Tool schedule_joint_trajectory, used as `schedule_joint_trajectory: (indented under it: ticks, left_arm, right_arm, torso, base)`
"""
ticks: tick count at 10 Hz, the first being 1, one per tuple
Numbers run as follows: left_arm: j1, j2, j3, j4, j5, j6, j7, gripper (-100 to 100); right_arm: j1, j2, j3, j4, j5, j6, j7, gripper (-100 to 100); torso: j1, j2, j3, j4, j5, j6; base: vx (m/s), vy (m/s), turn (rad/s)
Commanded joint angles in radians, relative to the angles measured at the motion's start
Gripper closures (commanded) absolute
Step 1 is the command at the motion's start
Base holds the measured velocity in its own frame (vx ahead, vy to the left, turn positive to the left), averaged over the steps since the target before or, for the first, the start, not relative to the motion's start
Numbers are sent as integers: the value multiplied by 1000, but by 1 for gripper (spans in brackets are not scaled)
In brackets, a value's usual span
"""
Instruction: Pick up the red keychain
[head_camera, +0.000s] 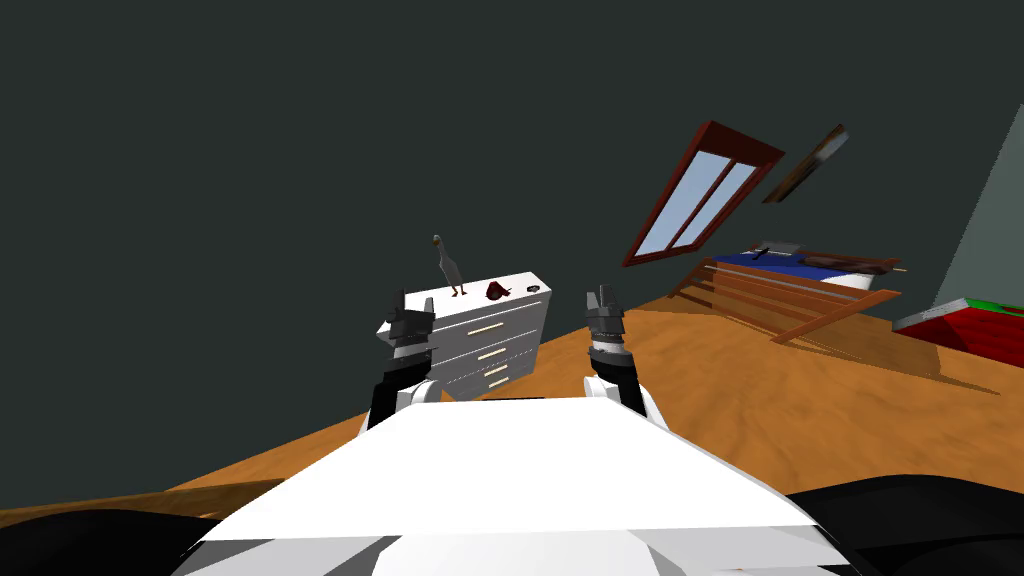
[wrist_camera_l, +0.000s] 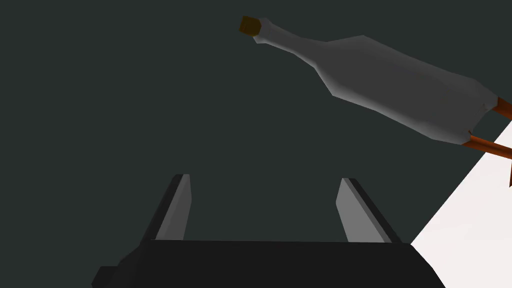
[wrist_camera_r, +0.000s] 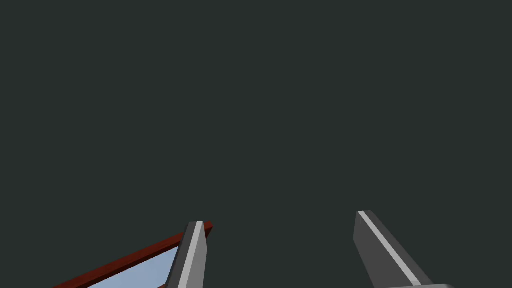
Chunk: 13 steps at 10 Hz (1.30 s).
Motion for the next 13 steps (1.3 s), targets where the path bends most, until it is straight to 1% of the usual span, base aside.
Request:
schedule_joint_trajectory:
  ticks: [1,2,4,6,8,9,10,11,12,13]
  left_arm:
    - [-6,29,10,-3,5,11,6,-100]
    - [-12,53,21,-6,10,22,12,-100]
    - [-28,109,52,-15,26,59,30,-100]
    - [-51,171,97,-26,52,113,56,-100]
    - [-78,233,155,-37,88,172,91,-100]
    - [-78,241,155,-37,88,185,91,-100]
    - [-93,278,188,-42,110,219,110,-100]
    - [-93,278,188,-42,110,227,110,-100]
    - [-109,317,223,-47,134,266,132,-100]
    - [-109,317,223,-47,134,273,132,-100]
  right_arm:
    - [0,0,0,0,0,0,0,0]
    - [0,0,0,0,0,0,0,0]
    - [0,0,0,0,0,0,0,0]
    - [0,0,0,0,0,0,0,0]
    - [0,0,0,0,0,0,0,0]
    - [0,0,0,0,0,0,0,0]
    - [0,0,0,0,0,0,0,0]
    - [0,0,0,0,0,0,0,0]
    - [0,0,0,0,0,0,0,0]
    - [0,0,0,0,0,0,0,0]
  torso:
    - [0,0,0,0,0,0]
    - [0,1,1,0,0,0]
    - [0,4,2,1,0,0]
    - [1,4,3,1,0,0]
    - [1,4,3,1,0,0]
    - [0,5,3,1,0,0]
    - [0,3,2,1,0,0]
    - [0,3,2,1,0,0]
    - [0,2,1,1,0,0]
    - [0,2,1,0,0,0]
  base:
    - [-22,-2,-44]
    - [-40,-3,-66]
    - [-83,-6,-70]
    - [-60,8,-114]
    - [-69,0,-153]
    - [-46,-4,-42]
    - [-41,-7,-87]
    - [-29,-2,-64]
    - [-31,-6,-132]
    - [-29,-8,-62]
